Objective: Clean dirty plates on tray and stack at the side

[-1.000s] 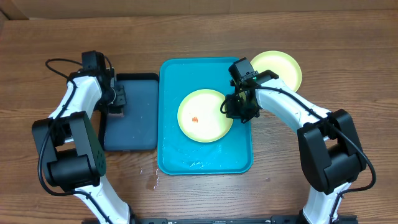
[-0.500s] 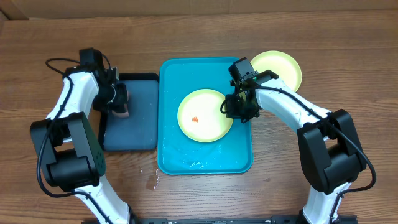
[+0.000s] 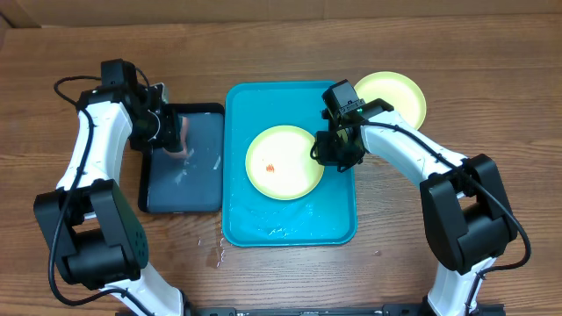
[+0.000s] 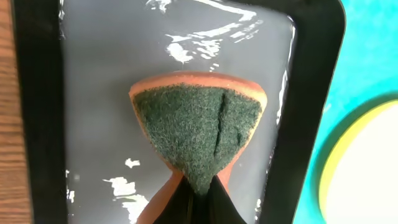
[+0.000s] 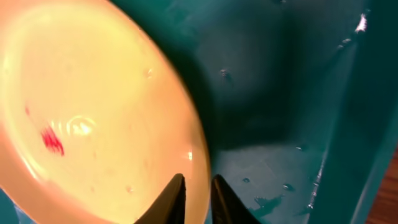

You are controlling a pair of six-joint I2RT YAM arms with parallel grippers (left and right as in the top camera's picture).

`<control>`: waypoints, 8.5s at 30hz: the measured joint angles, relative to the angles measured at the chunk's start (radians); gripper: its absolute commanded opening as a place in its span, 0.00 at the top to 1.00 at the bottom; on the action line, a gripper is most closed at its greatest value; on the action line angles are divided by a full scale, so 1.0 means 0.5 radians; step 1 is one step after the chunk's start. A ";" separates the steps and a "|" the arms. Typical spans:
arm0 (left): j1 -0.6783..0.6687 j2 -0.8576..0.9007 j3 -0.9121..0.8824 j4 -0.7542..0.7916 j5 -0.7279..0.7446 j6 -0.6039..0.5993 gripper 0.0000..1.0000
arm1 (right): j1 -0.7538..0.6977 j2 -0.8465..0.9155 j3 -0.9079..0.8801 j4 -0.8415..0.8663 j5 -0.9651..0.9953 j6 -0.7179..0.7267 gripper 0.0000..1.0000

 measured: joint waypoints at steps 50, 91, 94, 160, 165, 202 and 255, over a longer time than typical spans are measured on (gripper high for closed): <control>-0.111 -0.002 0.053 -0.111 -0.235 -0.072 0.96 | 0.000 0.000 -0.062 0.157 -0.008 0.053 0.81; -0.368 -0.002 0.262 -0.350 -0.585 -0.244 0.96 | 0.006 -0.002 -0.151 0.298 -0.021 0.488 0.96; -0.376 -0.003 0.431 -0.372 -0.379 -0.294 0.96 | 0.006 -0.002 -0.151 0.300 -0.021 0.500 0.96; -1.057 0.128 -0.041 0.265 -0.295 -0.716 0.96 | 0.066 -0.002 -0.153 0.370 0.152 0.394 0.82; -1.057 0.136 -0.043 0.269 -0.297 -0.716 0.96 | 0.066 -0.002 -0.153 0.367 0.153 0.368 0.85; -1.067 0.137 -0.043 0.319 -0.341 -0.716 0.96 | 0.040 -0.049 -0.144 0.351 0.152 0.305 0.96; -1.067 0.137 -0.323 0.663 -0.390 -0.722 0.96 | 0.040 -0.051 -0.144 0.330 0.092 0.308 0.96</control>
